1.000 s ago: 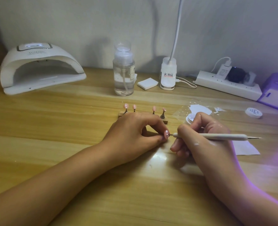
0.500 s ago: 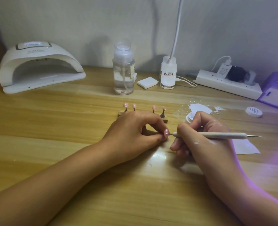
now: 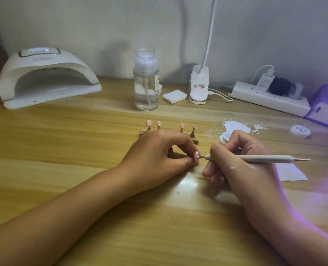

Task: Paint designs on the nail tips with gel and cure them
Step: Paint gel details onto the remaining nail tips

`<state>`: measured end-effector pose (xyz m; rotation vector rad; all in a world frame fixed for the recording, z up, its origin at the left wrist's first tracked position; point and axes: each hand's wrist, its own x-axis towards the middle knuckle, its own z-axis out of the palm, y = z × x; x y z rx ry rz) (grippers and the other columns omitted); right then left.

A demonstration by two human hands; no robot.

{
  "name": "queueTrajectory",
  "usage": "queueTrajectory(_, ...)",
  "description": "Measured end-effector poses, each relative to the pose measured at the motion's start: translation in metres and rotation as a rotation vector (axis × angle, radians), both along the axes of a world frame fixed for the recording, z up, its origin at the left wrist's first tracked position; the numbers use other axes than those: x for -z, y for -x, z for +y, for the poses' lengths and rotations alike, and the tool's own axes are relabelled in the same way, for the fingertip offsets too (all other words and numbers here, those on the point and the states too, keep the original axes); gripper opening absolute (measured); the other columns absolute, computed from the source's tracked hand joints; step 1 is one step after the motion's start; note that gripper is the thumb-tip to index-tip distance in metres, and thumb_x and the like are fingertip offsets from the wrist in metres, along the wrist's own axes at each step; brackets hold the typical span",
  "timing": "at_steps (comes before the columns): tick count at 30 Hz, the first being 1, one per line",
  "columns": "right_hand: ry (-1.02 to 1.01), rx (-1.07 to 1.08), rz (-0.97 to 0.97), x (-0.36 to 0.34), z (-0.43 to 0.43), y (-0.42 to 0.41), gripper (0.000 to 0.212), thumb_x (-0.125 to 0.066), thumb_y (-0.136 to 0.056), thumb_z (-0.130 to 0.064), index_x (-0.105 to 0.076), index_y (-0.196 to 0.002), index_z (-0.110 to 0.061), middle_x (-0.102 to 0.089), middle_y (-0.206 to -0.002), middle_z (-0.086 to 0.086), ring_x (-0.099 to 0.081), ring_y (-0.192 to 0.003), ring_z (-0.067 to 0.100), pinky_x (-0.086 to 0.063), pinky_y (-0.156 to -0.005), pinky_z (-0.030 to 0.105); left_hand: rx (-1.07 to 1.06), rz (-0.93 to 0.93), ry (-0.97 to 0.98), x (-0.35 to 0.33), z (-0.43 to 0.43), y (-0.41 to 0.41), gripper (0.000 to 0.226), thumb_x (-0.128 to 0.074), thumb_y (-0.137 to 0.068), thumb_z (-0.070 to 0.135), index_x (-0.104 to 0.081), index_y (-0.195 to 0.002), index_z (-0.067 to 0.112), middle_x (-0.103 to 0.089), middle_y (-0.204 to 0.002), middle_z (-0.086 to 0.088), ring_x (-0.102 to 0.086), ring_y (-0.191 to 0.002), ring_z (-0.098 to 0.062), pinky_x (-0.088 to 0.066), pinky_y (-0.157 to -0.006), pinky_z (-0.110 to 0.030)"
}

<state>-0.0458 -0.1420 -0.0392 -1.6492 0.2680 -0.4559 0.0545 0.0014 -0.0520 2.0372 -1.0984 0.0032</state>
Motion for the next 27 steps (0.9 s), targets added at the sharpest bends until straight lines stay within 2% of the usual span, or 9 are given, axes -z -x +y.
queueTrajectory(6,-0.022,0.014,-0.005,-0.0001,0.0006,-0.0006,0.035,-0.064,-0.08,-0.005,-0.049,-0.054,-0.023,-0.067,-0.055,0.015,-0.056,-0.041,0.016,-0.045,-0.043,0.023,-0.002,0.004,-0.002,0.0007,-0.0001,-0.0004,0.019,-0.077,-0.08,0.023,-0.069,-0.078,0.04,-0.063,-0.074,0.029,-0.05,-0.054,0.0,-0.033,-0.055,-0.019)
queueTrajectory(10,-0.035,0.018,-0.016,-0.0013,0.0008,0.0007,0.019,-0.062,-0.07,-0.018,-0.051,-0.056,-0.025,-0.067,-0.055,0.015,-0.056,-0.043,0.016,-0.045,-0.045,0.021,0.002,0.007,0.001,0.001,-0.0002,-0.0009,0.017,-0.077,-0.08,0.023,-0.07,-0.079,0.039,-0.064,-0.075,0.029,-0.05,-0.054,-0.001,-0.034,-0.055,-0.022)
queueTrajectory(14,-0.025,0.005,-0.013,-0.001,0.0009,0.0,0.031,-0.064,-0.076,-0.006,-0.05,-0.054,-0.024,-0.067,-0.055,0.016,-0.056,-0.041,0.016,-0.044,-0.044,0.02,-0.005,0.009,0.003,0.0012,-0.0002,-0.0008,0.019,-0.078,-0.08,0.023,-0.07,-0.078,0.04,-0.063,-0.074,0.029,-0.05,-0.053,-0.001,-0.033,-0.055,-0.022)
queueTrajectory(20,-0.016,-0.002,-0.015,-0.0007,0.0005,0.0007,0.032,-0.06,-0.079,-0.003,-0.051,-0.056,-0.024,-0.067,-0.056,0.016,-0.057,-0.042,0.015,-0.045,-0.044,0.021,0.001,0.004,0.002,0.0007,-0.0004,-0.0008,0.019,-0.078,-0.08,0.023,-0.07,-0.078,0.04,-0.063,-0.074,0.029,-0.05,-0.053,-0.002,-0.033,-0.054,-0.02)
queueTrajectory(27,-0.007,0.007,-0.006,-0.0008,0.0011,0.0002,0.027,-0.061,-0.074,-0.006,-0.051,-0.055,-0.022,-0.067,-0.055,0.016,-0.055,-0.041,0.018,-0.044,-0.043,0.021,-0.003,-0.003,-0.002,0.0002,0.0002,0.0,0.021,-0.078,-0.08,0.022,-0.068,-0.077,0.041,-0.062,-0.072,0.03,-0.051,-0.053,0.0,-0.031,-0.053,-0.015)
